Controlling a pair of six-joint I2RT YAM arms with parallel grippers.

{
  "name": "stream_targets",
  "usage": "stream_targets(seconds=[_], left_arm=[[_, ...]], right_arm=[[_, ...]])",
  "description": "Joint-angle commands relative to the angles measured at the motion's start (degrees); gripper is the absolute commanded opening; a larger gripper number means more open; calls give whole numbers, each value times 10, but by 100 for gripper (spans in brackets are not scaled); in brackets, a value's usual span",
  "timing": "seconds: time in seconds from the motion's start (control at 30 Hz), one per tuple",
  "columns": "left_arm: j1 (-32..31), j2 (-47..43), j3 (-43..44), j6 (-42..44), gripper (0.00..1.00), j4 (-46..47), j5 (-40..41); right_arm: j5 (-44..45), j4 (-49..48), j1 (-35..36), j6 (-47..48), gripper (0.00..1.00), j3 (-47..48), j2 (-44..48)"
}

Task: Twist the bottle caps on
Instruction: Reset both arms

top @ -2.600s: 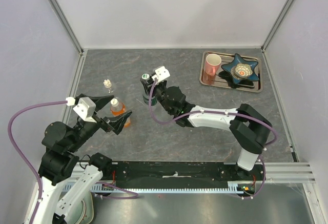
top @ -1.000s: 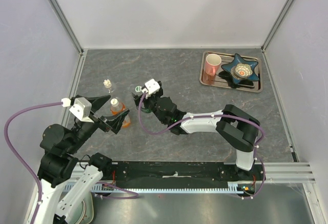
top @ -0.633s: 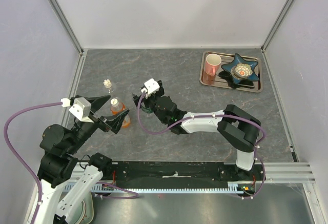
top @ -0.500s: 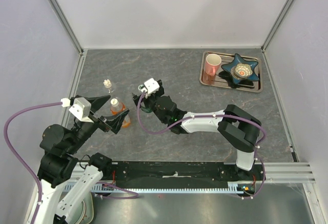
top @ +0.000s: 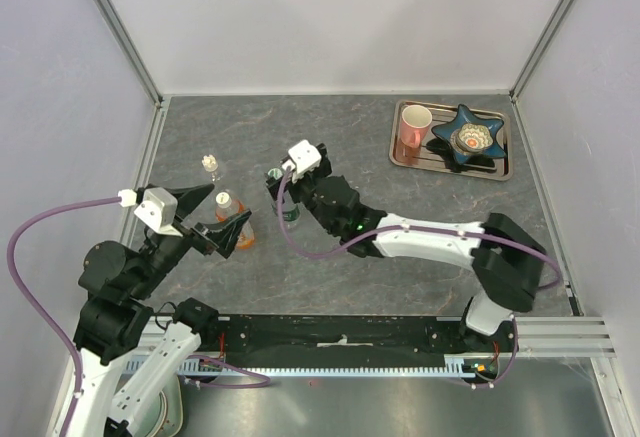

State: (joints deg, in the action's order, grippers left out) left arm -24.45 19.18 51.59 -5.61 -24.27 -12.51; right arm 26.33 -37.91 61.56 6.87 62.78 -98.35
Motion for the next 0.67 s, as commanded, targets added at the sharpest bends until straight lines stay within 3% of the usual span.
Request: stream_targets(seconds=[0.0,0.07,0.17,0.37,0.63], left_arm=[[5,18,18,-10,99,26,33],[5,33,24,-9,99,27,40],[5,67,43,-5,99,15,57],[5,117,73,-7,99,-13,84],[5,136,100,-32,99,-47,114]], right_arm=[[-53,115,3,-19,98,16,117],[-99,195,2,-26,98,21,162],[-99,297,4,-67,98,44,221],[67,532,6,-194,98,100,324],[89,601,8,-216,98,50,453]])
